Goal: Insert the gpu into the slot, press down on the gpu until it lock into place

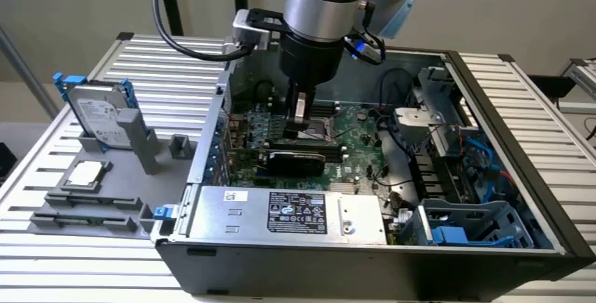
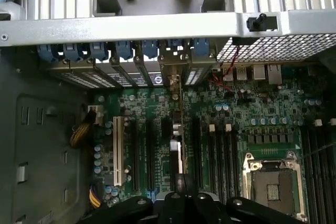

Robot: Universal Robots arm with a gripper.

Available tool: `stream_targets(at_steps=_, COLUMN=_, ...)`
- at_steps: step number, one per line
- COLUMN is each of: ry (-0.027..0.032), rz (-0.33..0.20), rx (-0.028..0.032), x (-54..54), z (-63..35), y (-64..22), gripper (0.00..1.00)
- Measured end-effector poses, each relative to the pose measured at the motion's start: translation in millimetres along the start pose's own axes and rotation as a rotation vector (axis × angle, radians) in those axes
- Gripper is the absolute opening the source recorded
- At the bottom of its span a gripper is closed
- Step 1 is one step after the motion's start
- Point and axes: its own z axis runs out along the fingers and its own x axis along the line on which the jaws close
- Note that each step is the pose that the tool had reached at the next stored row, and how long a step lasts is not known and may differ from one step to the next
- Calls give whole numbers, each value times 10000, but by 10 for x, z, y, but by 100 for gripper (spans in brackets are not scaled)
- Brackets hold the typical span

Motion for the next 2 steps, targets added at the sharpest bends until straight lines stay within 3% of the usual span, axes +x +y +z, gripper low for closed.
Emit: stream_targets(at_steps=2, ry=-18, rz=-1, rx=-1, x=0, z=-1, y=0, gripper=11)
